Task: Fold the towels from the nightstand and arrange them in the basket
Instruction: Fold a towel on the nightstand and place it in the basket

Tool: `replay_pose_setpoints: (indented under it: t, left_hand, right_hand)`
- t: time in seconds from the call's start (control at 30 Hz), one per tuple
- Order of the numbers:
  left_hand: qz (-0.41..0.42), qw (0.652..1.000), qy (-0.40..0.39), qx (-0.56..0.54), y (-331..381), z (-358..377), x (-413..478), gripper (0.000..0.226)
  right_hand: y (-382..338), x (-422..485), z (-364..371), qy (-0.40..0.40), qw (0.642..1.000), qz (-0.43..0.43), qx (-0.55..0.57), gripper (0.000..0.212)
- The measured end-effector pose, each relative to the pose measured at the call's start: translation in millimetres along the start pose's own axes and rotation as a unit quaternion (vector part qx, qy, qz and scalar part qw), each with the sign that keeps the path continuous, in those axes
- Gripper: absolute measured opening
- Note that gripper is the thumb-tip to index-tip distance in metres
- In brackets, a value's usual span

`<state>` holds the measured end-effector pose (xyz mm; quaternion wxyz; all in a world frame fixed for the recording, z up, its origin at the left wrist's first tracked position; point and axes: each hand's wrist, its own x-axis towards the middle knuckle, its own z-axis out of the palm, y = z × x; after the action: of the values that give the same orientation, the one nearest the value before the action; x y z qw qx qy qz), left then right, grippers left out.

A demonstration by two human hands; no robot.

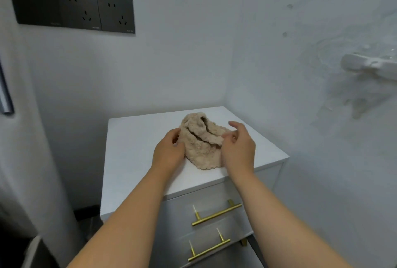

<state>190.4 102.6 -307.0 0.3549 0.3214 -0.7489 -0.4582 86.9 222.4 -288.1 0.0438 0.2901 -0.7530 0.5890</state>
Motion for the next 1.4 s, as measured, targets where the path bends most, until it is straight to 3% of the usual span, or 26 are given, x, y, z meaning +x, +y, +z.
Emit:
replay_pose_setpoints:
  t: [0.07, 0.17, 0.3, 0.37, 0.47, 0.63, 0.73, 0.83, 0.93, 0.97, 1.03, 1.1, 1.17, 1.3, 1.4]
  left_hand:
    - [-0.005, 1.0, 0.026, -0.008, 3.3, -3.6, -5.8, 0.034]
    - [0.01, 1.0, 0.024, 0.01, 6.5, -4.5, -9.4, 0.037]
    - [0.107, 0.969, -0.088, 0.202, 8.5, 3.2, -17.1, 0.057]
    - [0.117, 0.944, -0.121, 0.285, 8.4, 6.2, -21.9, 0.068]
    - [0.132, 0.941, -0.087, 0.298, 4.2, 6.7, -19.6, 0.053]
    - [0.125, 0.95, 0.008, 0.287, 0.1, -6.4, -7.4, 0.022]
    - [0.073, 0.96, 0.092, 0.256, -5.3, -22.8, -1.8, 0.019]
    - [0.041, 0.953, 0.103, 0.282, -9.6, -32.9, -0.1, 0.023]
    - [0.127, 0.942, 0.108, 0.291, 1.7, -27.2, -4.9, 0.016]
    - [0.176, 0.935, 0.095, 0.291, 8.0, -22.7, -7.9, 0.014]
    - [0.256, 0.913, -0.001, 0.317, 21.1, -12.0, -15.0, 0.019]
    - [0.288, 0.869, -0.133, 0.38, 27.5, 0.3, -21.4, 0.036]
    - [0.29, 0.836, -0.21, 0.416, 29.5, 9.7, -25.6, 0.051]
    - [0.302, 0.827, -0.215, 0.423, 33.0, 13.8, -25.1, 0.045]
    - [0.308, 0.79, -0.248, 0.468, 38.3, 12.3, -24.5, 0.052]
  right_hand:
    - [-5.5, -1.6, -7.0, -0.008, 0.997, -0.018, -0.073, 0.055]
    - [5.5, 2.9, -12.5, -0.12, 0.968, -0.064, -0.213, 0.066]
    - [26.3, 11.4, -16.4, -0.182, 0.938, -0.003, -0.295, 0.053]
    - [27.1, 16.1, -18.3, -0.164, 0.939, -0.003, -0.302, 0.04]
    - [21.9, 22.9, -21.0, -0.139, 0.943, -0.02, -0.301, 0.014]
    - [11.0, 30.1, -30.7, -0.094, 0.989, 0.037, -0.104, 0.023]
    - [1.3, 40.4, -42.2, -0.032, 0.998, 0.059, -0.019, 0.028]
    - [9.1, 45.7, -52.1, 0.049, 0.992, 0.105, -0.04, 0.031]
    - [22.8, 42.3, -55.1, 0.069, 0.981, 0.159, -0.082, 0.012]
    - [25.3, 41.4, -54.3, 0.064, 0.981, 0.167, -0.08, 0.009]
    - [25.3, 42.9, -51.9, 0.052, 0.983, 0.158, -0.078, 0.008]
    - [21.7, 44.1, -49.4, 0.055, 0.986, 0.139, -0.068, 0.008]
    - [17.3, 44.2, -48.7, 0.07, 0.989, 0.129, -0.031, 0.011]
    - [4.8, 48.2, -58.1, 0.051, 0.995, 0.084, 0.028, 0.026]
    - [-7.5, 52.2, -68.7, -0.019, 0.991, 0.089, 0.099, 0.034]
